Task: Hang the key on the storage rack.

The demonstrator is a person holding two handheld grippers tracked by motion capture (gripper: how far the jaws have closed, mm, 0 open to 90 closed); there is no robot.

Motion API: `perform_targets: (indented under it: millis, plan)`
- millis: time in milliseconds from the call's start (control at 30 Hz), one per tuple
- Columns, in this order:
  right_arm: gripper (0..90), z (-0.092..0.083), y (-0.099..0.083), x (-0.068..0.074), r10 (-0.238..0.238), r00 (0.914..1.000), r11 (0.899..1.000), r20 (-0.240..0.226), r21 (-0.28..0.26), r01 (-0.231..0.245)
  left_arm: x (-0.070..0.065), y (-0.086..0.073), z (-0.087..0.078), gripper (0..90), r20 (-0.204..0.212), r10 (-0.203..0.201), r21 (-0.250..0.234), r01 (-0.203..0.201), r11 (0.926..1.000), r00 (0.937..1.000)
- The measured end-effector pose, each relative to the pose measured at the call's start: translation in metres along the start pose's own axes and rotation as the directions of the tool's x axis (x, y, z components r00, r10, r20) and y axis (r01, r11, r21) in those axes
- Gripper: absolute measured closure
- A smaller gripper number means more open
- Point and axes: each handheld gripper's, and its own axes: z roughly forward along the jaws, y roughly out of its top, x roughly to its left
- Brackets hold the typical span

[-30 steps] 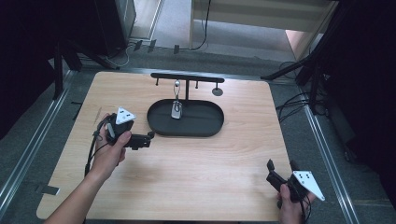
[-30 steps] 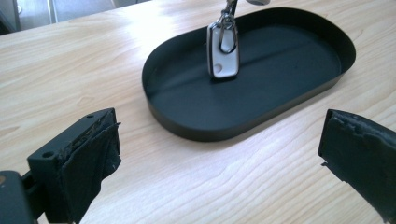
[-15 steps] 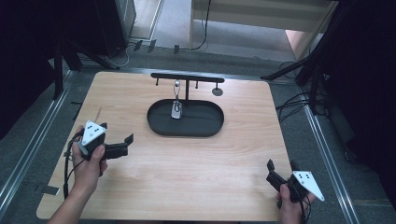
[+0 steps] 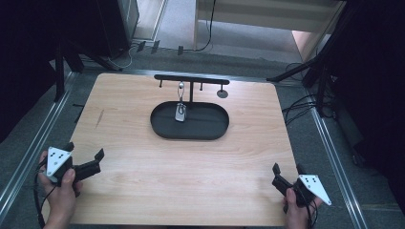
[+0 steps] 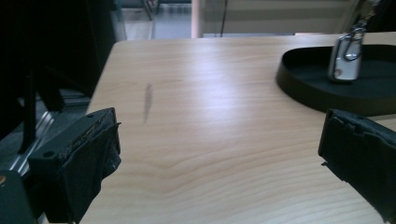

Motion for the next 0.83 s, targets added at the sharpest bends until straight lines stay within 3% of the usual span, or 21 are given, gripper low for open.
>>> perform_targets:
  millis: [133, 333, 367, 433, 567, 833]
  plan:
    - [13.5, 0.0, 0.0, 0.0, 0.001, 1.0, 1.0, 0.003, -0.001, -0.001, 0.014, -0.014, -0.008, 0.0, -0.039, -0.023, 0.0, 0.023, 0.9997, 0.999]
    - [13.5, 0.0, 0.0, 0.0, 0.007, 1.0, 1.0, 0.004, 0.0, -0.007, 0.028, -0.032, -0.018, 0.0, -0.063, -0.055, -0.005, 0.055, 0.9985, 0.9965]
    - [13.5, 0.0, 0.0, 0.0, 0.008, 1.0, 1.0, 0.005, 0.0, -0.008, 0.029, -0.033, -0.02, 0.0, -0.063, -0.067, -0.022, 0.066, 0.9976, 0.9958]
    - [13.5, 0.0, 0.0, 0.0, 0.008, 1.0, 1.0, 0.005, 0.0, -0.008, 0.029, -0.033, -0.024, 0.0, -0.072, -0.046, -0.054, 0.042, 0.9976, 0.9964]
    - [13.3, 0.0, 0.0, -0.001, 0.015, 0.9999, 1.0, 0.004, 0.0, -0.015, 0.025, -0.036, -0.022, 0.0, -0.081, -0.018, -0.061, 0.013, 0.9981, 0.9965]
    - [13.2, -0.001, 0.0, -0.002, 0.017, 0.9998, 1.0, 0.004, -0.008, -0.017, 0.028, -0.035, -0.021, 0.0, -0.066, -0.062, -0.051, 0.059, 0.997, 0.9959]
